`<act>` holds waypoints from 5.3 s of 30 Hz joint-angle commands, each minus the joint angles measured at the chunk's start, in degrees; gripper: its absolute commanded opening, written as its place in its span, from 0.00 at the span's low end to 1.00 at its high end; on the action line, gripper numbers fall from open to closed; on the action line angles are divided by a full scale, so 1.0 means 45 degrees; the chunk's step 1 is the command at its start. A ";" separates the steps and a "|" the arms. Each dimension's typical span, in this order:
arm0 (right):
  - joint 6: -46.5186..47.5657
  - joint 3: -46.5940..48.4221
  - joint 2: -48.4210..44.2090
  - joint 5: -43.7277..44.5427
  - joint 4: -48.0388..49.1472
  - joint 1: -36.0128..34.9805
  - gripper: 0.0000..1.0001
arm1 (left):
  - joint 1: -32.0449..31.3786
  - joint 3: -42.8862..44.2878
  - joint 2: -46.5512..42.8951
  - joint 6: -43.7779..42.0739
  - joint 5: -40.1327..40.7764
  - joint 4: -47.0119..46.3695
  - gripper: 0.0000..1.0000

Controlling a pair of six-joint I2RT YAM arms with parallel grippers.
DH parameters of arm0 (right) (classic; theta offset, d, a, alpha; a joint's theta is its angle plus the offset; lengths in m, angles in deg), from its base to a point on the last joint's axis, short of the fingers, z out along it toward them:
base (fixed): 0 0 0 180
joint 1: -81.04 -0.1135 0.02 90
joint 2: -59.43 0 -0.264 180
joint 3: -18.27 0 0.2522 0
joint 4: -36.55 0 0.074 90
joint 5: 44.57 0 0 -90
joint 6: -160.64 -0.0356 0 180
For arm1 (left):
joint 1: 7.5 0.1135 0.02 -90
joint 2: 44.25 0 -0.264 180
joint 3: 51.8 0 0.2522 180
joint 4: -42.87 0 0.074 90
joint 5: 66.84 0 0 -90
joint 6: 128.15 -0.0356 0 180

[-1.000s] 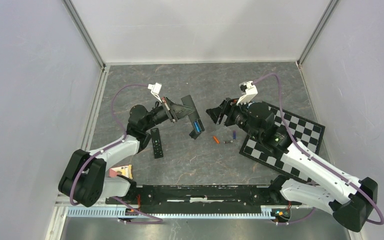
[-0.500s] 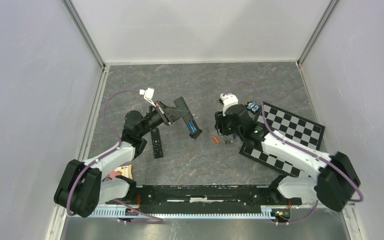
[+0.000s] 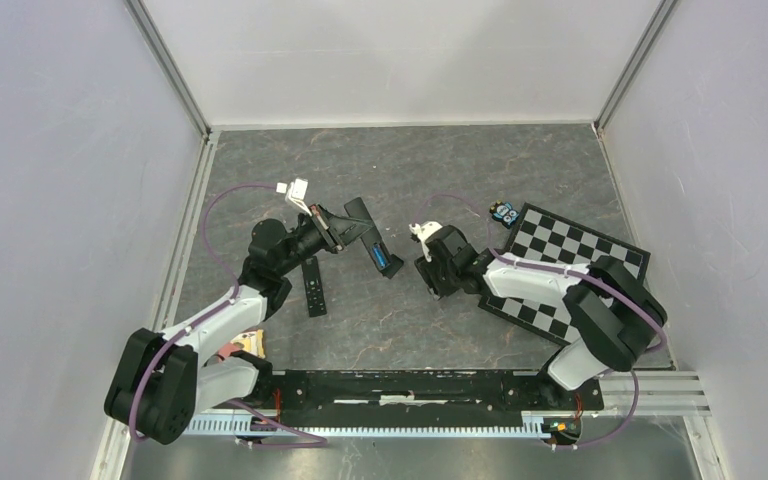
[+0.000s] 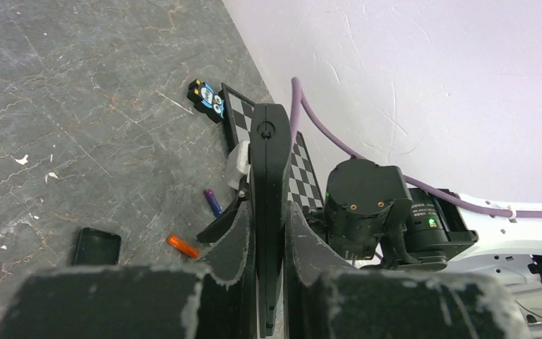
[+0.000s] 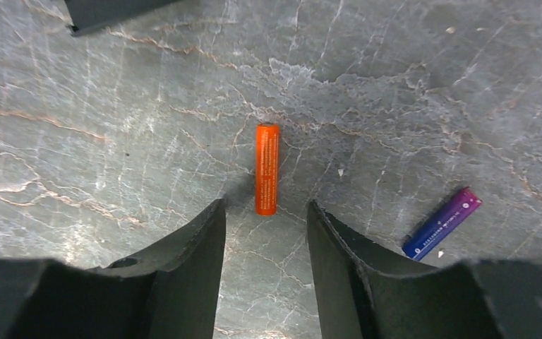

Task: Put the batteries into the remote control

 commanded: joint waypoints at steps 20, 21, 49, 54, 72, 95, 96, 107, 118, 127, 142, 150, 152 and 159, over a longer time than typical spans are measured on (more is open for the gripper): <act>-0.0734 0.0756 0.1010 0.1512 -0.0106 -0.0386 0.08 | 0.0248 0.0332 -0.0452 -0.0604 0.0114 -0.0198 0.02; -0.0654 0.0640 0.0857 0.1516 0.0111 -0.0386 0.08 | 0.0241 0.0312 -0.0483 -0.0604 0.0162 -0.0159 0.02; 0.0572 -0.2755 -0.6841 -0.5067 0.7502 -0.0386 0.06 | 0.0221 0.0275 0.0003 -0.0120 -0.0001 -0.0778 0.02; 0.0168 -0.2622 -0.7205 -0.6062 0.7941 -0.0386 0.06 | 0.0155 -0.0025 0.0555 0.0568 -0.1064 -0.3457 0.02; -0.1992 0.1096 -0.5304 -0.2803 0.3220 -0.1182 0.07 | 0.0078 0.0177 0.0855 0.2534 -0.0024 -0.2661 0.02; -0.1404 0.2162 -0.4052 -0.1740 0.1947 -0.1636 0.10 | 0.0083 0.0049 0.1099 0.3354 -0.0176 -0.2843 0.02; -0.1412 0.2182 -0.4017 -0.1754 0.1927 -0.1636 0.11 | 0.0083 0.0048 0.1136 0.3398 -0.0176 -0.2845 0.02; -0.1392 0.2583 -0.3431 -0.1643 0.1159 -0.1695 0.21 | 0.0083 0.0282 0.1642 0.4475 -0.0260 -0.2605 0.02; -0.1557 0.2939 -0.3328 -0.1208 0.0545 -0.1703 0.32 | 0.0071 0.0156 0.1788 0.4892 -0.0247 -0.2766 0.02; -0.2440 0.3348 -0.3769 -0.1362 0.1248 -0.1692 0.63 | 0.0079 0.0119 0.1706 0.5141 -0.0215 -0.2679 0.02; -0.8083 -0.1386 -0.7514 0.0923 0.6775 -0.1696 0.98 | 0.0083 -0.0126 0.1398 0.8452 0.0124 -0.2869 0.02; -1.0079 -0.2894 -0.8080 0.0892 0.8820 -0.1695 0.98 | 0.0083 -0.0071 0.1371 0.9855 0.0173 -0.3378 0.02; -1.0337 -0.2912 -0.7881 0.0780 0.9028 -0.1694 0.98 | 0.0083 -0.0137 0.1481 1.0386 0.0247 -0.3684 0.02; -1.1281 -0.3440 -0.7489 0.0629 1.1284 -0.1693 0.94 | 0.0052 -0.0086 0.1574 1.1444 0.0293 -0.4331 0.02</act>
